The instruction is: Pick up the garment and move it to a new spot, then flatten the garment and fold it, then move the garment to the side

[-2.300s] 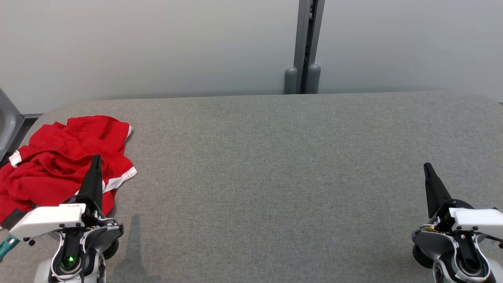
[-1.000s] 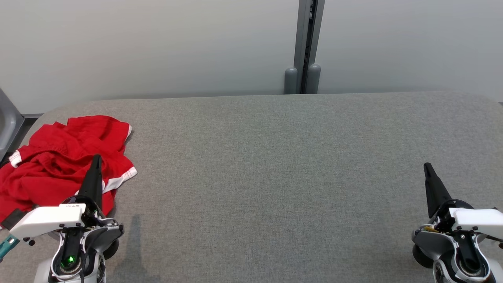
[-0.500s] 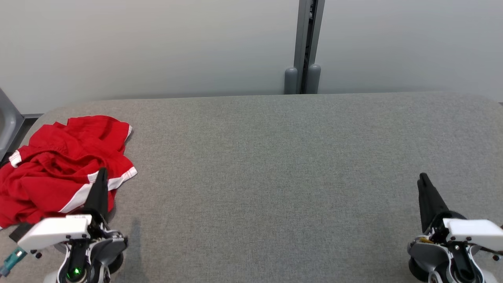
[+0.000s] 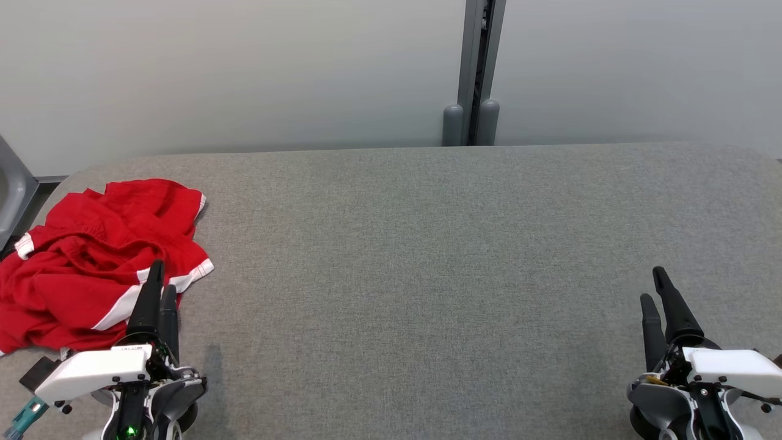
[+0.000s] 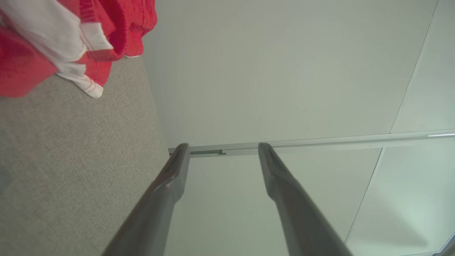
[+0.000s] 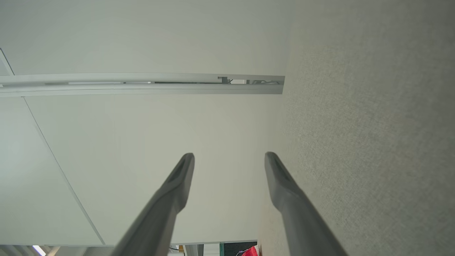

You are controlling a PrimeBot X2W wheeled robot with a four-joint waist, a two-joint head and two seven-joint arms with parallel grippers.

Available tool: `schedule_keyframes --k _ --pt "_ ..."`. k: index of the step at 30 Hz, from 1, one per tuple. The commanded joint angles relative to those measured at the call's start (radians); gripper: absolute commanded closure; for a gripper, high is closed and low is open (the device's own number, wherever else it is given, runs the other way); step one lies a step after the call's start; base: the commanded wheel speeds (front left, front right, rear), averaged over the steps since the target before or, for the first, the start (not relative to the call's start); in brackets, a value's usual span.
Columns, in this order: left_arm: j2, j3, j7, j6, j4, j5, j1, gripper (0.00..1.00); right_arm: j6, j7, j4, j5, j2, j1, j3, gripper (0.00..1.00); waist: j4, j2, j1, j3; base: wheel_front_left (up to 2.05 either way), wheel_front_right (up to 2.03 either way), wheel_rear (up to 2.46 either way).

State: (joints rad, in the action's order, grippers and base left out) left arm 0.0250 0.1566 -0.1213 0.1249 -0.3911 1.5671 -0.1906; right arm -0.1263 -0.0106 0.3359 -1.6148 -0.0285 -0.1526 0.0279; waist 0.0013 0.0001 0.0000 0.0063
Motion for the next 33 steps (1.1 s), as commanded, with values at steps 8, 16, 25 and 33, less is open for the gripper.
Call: schedule_keyframes --k 8,16,25,33 --pt "0.015 -0.015 0.047 0.004 0.064 -0.073 -0.006 0.0 -0.004 -0.035 -0.071 0.085 -0.01 -0.016 -0.004 0.0 0.001 -0.0001 0.0 0.001 0.0 0.0 0.0" --pt "0.017 -0.027 0.087 0.004 0.092 -0.174 0.002 0.0 -0.004 -0.061 -0.107 0.209 -0.012 -0.01 -0.005 0.0 0.002 -0.0001 0.0 0.003 0.0 0.0 0.0" --pt "0.019 -0.04 0.124 0.005 0.117 -0.306 0.014 0.0 -0.004 -0.085 -0.14 0.33 -0.014 -0.007 -0.024 0.0 0.002 -0.0001 0.0 0.004 0.0 0.0 0.0" --pt "0.02 -0.049 0.158 0.004 0.135 -0.456 0.021 0.0 -0.005 -0.107 -0.176 0.491 -0.015 -0.003 -0.047 0.0 0.001 -0.0001 0.0 0.005 0.0 0.0 0.0"
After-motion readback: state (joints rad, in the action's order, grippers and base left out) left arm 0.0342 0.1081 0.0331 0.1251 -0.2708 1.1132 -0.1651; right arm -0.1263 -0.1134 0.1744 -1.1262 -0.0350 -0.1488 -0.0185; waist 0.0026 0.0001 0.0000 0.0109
